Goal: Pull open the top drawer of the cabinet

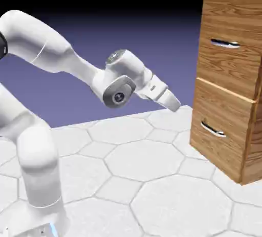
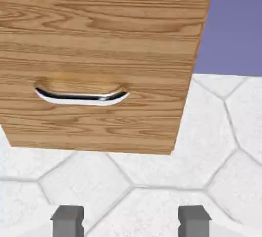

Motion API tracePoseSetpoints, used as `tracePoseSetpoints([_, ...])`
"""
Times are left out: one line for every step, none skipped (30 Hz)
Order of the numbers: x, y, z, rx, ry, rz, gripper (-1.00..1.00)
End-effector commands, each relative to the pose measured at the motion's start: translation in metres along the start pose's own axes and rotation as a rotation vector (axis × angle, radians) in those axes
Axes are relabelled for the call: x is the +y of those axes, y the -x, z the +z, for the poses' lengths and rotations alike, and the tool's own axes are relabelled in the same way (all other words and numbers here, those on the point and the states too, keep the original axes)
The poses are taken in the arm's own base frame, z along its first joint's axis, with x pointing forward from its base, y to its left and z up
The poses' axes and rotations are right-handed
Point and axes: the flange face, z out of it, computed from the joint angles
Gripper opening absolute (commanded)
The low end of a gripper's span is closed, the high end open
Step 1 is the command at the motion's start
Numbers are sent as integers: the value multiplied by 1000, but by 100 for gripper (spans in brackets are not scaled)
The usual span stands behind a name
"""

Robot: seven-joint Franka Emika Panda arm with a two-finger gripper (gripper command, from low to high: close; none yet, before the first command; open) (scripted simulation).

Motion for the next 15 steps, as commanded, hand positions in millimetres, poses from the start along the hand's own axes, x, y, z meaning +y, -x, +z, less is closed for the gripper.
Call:
tracePoseSetpoints([-5, -5, -2, 26, -1, -34, 0])
tracePoseSetpoints([-10, -10, -4, 51, -2, -68, 0])
tracePoseSetpoints([-16, -14, -5, 76, -2, -102, 0])
tracePoseSetpoints([-21, -18, -6, 99, -1, -137, 0])
tracePoseSetpoints([-26, -22, -7, 122, -1, -171, 0])
tracePoseSetpoints([-32, -26, -8, 144, 1, -206, 0])
tracePoseSetpoints([-37, -29, -9, 165, 2, -240, 0])
tracePoseSetpoints([-43, -32, -9, 186, 4, -275, 0])
tracePoseSetpoints([-48, -35, -9, 205, 6, -309, 0])
tracePoseSetpoints([-53, -37, -9, 224, 8, -344, 0])
tracePoseSetpoints([-59, -40, -8, 242, 10, -378, 0])
tracePoseSetpoints([-64, -42, -8, 259, 13, -412, 0])
tracePoseSetpoints([-69, -44, -7, 276, 15, -446, 0])
tracePoseSetpoints([-75, -46, -6, 292, 18, -480, 0])
tracePoseSetpoints([-80, -48, -4, 307, 20, -514, 0])
